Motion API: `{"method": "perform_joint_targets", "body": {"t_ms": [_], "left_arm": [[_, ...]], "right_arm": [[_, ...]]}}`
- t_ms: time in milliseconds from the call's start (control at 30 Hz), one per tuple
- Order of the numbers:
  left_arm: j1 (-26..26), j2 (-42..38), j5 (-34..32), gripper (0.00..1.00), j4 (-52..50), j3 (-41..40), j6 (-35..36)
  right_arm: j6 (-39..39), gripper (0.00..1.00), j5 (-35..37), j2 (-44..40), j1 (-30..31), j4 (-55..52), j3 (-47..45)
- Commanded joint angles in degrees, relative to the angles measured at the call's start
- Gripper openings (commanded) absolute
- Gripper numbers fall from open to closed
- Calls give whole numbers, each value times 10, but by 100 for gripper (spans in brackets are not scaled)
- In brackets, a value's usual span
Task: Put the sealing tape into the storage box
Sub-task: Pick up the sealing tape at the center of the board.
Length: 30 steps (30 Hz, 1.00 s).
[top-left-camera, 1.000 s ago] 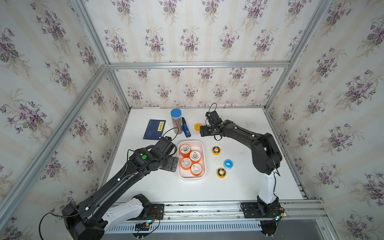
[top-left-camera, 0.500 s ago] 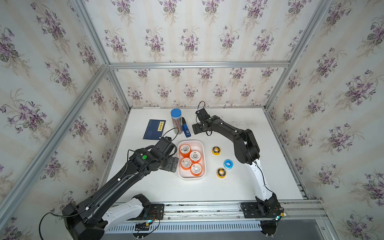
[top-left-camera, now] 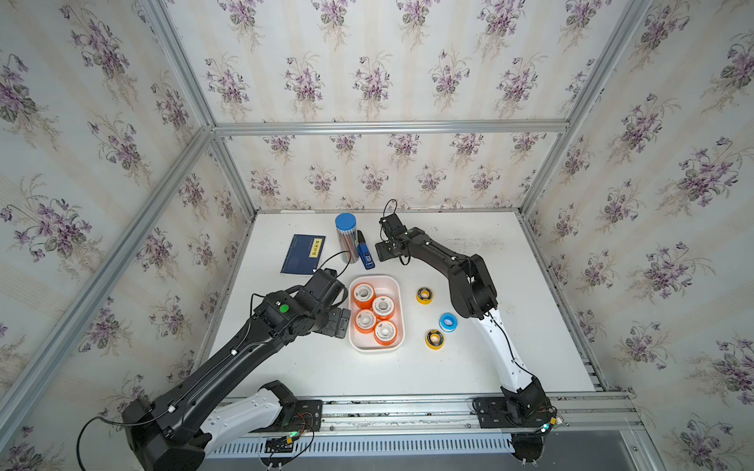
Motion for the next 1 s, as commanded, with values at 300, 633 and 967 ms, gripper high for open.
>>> {"method": "perform_joint_targets", "body": {"t_ms": [300,633,967], "left_arm": [[-1,-2,-9,99,2,-1,0],[-1,-10,-17,99,2,-3,-3],[-1,-2,-15,99,2,0,0]], "right_arm": [[4,54,13,20,-1,-19,12],[16,44,20,-34,-1,-35,0],[55,43,0,-174,0,-27,-125]]}}
